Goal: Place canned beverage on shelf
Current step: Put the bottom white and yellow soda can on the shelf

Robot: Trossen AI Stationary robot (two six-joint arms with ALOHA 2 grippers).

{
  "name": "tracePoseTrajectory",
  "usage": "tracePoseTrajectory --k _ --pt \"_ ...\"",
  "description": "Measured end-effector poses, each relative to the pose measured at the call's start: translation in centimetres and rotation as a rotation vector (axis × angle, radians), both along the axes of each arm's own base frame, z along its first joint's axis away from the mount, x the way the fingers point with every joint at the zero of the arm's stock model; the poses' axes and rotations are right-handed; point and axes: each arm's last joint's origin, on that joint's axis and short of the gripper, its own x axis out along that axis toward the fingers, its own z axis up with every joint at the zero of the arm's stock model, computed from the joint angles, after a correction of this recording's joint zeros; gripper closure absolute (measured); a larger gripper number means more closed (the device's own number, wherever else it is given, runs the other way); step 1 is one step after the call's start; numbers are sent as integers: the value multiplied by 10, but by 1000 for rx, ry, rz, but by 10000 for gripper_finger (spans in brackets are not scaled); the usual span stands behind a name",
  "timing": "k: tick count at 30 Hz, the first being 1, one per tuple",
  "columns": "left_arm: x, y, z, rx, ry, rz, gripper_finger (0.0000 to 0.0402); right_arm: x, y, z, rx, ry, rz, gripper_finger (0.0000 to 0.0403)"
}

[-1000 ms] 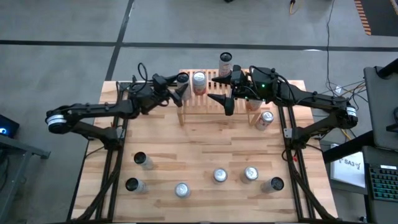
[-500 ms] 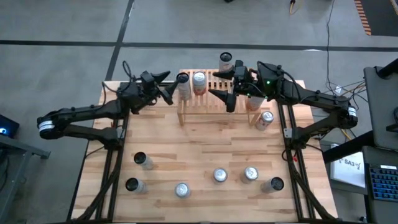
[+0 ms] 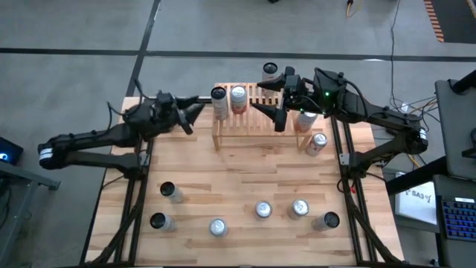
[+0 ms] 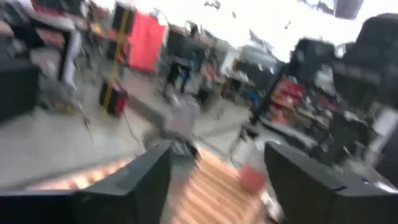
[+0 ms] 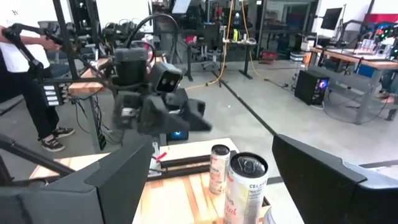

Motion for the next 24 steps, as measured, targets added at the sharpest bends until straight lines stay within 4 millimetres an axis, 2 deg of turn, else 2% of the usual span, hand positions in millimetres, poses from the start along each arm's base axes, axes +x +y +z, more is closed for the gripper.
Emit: tracePoseTrajectory --k 4,9,16,24 --pt "7 -12 -19 -116 137 -58 260 -2 0 0 0 31 0 82" --pt "19 -17 -49 -253 323 -44 382 -2 1 -3 7 70 1 120" --pt "46 -8 -56 -202 273 -5 395 -2 0 -3 -1 73 1 207" --pt "58 9 -63 -174 252 76 401 -2 0 -3 -3 74 1 308"
